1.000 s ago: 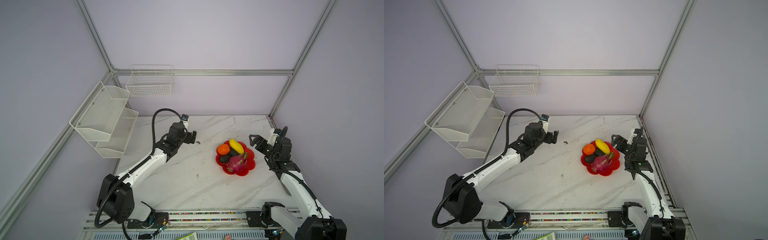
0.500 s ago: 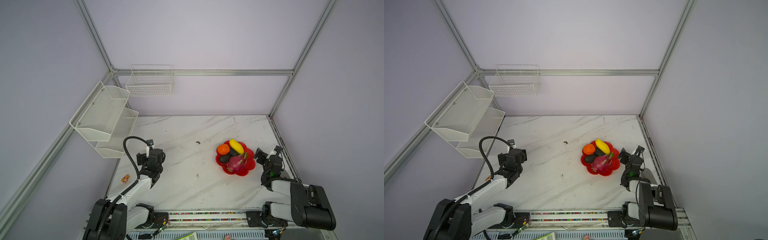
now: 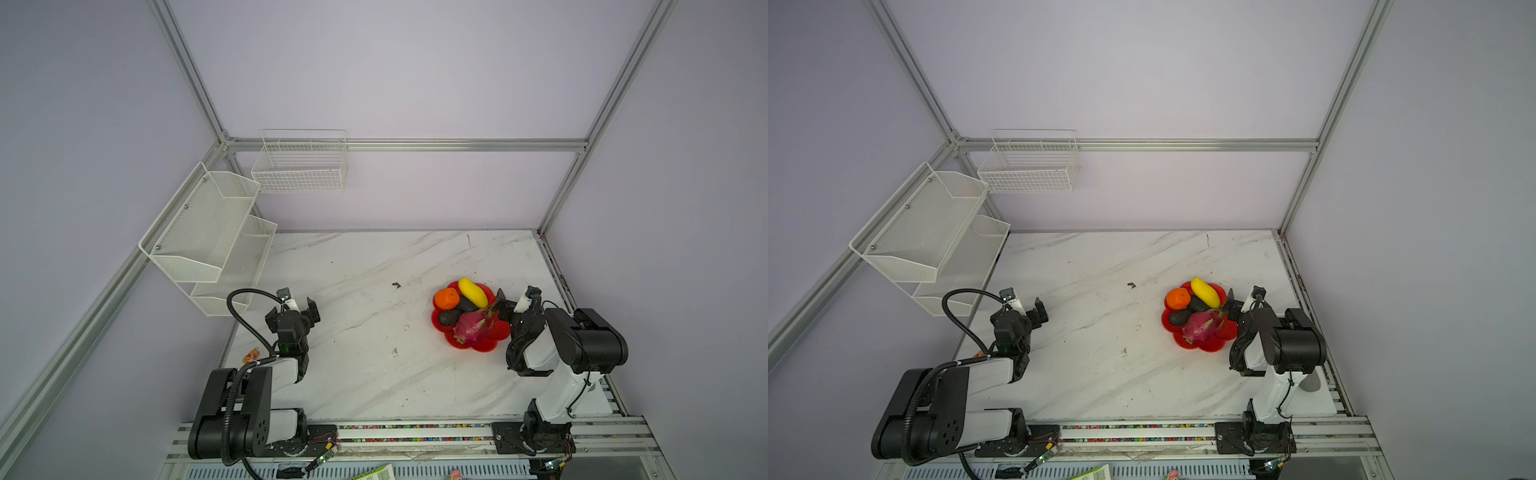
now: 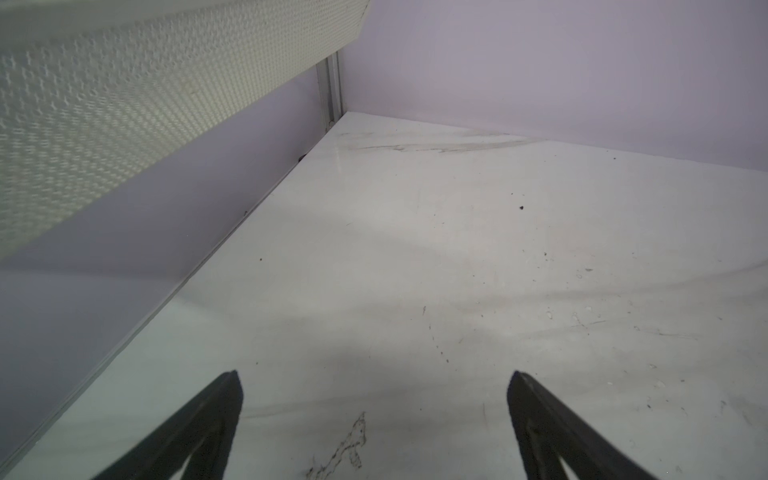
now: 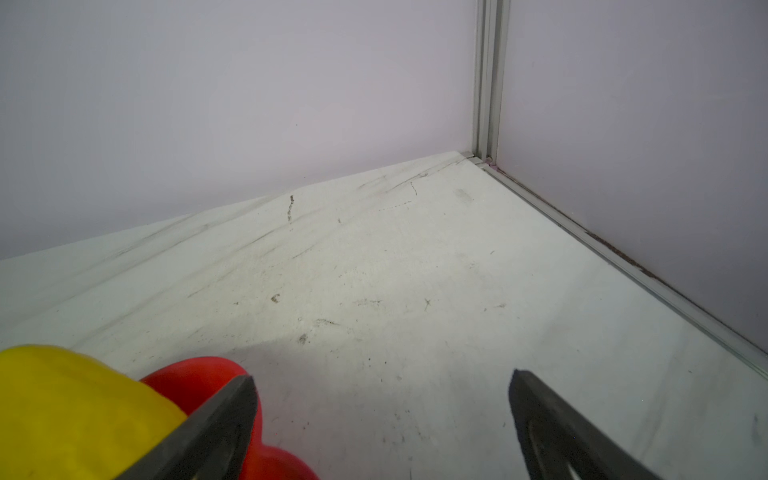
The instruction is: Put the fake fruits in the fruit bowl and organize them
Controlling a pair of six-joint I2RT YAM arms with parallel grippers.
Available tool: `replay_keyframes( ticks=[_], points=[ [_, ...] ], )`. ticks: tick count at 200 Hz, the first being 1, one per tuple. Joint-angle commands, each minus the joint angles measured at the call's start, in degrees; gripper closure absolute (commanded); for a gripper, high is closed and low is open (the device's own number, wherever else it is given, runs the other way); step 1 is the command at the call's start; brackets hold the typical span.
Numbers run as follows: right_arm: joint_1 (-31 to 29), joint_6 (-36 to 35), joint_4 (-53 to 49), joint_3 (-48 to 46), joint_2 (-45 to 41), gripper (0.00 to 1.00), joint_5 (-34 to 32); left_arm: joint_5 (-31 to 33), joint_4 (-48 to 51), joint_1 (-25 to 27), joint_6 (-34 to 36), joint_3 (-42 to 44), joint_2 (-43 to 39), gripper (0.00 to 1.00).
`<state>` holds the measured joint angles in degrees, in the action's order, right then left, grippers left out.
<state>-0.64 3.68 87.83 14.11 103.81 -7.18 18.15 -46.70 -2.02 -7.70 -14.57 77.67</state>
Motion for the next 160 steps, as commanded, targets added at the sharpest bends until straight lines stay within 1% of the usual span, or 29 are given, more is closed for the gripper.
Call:
replay_keyframes(
  ticks=[1, 9, 13, 21, 28, 33, 37, 42, 53, 64, 74, 98, 129, 147, 160],
  points=[
    [0.0, -1.4, 6.7, 2.9, -1.4, 0.03, 0.0, -6.3, -15.3, -1.0, 2.0, -0.4, 8.9, 0.0],
    [0.0, -2.0, 2.0, 5.0, -2.2, 0.03, 1.4, -7.9, -22.4, -1.0, 4.4, -0.7, 13.7, 0.0],
    [0.0, -2.5, -0.6, 6.0, -2.6, 0.03, 2.3, -9.1, -22.8, -1.0, 4.8, -1.1, 14.3, 0.0],
    [0.0, -3.4, -4.3, 7.9, -2.6, 0.03, 4.5, -10.1, -13.3, -1.0, 4.0, -4.2, 11.6, 0.0],
    [0.0, -3.9, -6.4, 9.5, -2.2, 0.03, 6.2, -10.1, -3.0, -1.0, 3.2, -7.5, 9.7, 0.0],
    [0.0, -4.3, -7.8, 10.4, -2.1, 0.03, 7.0, -9.9, -0.8, -0.9, 3.8, -8.7, 10.2, 0.0],
    [-0.1, -4.6, -9.4, 10.9, -2.3, 0.02, 7.1, -9.2, -2.9, -0.5, 4.7, -8.1, 10.9, 0.0],
    [-0.5, -4.8, -10.4, 11.2, -2.5, 0.03, 6.5, -10.0, -6.0, -0.3, 5.6, -6.7, 11.4, 0.0],
    [-0.6, -4.9, -9.0, 10.9, -2.1, 0.03, 6.4, -10.1, -11.3, -0.4, 6.2, -5.6, 12.8, 0.0],
    [-0.7, -5.0, -9.1, 10.8, -2.2, 0.03, 7.2, -10.2, -8.3, -0.3, 5.8, -6.5, 12.0, 0.0],
    [-0.8, -5.1, -10.1, 11.4, -2.1, 0.03, 6.5, -10.0, -6.5, -0.4, 5.4, -7.0, 11.6, 0.0],
    [-1.1, -5.4, -10.6, 11.7, -2.1, 0.03, 5.9, -10.1, -8.1, -0.4, 5.8, -6.6, 12.0, 0.0],
    [-1.4, -5.8, -11.4, 12.1, -2.0, 0.03, 5.6, -10.1, -7.9, -0.4, 5.9, -6.6, 12.0, 0.0],
    [-2.8, -6.7, -13.3, 13.2, -1.8, 0.03, 3.7, -10.1, -7.9, -0.4, 5.9, -6.6, 11.9, 0.0],
    [-2.8, -6.8, -13.0, 13.0, -1.8, 0.03, 3.8, -10.1, -7.9, -0.4, 5.9, -6.6, 11.9, 0.0]
  ],
)
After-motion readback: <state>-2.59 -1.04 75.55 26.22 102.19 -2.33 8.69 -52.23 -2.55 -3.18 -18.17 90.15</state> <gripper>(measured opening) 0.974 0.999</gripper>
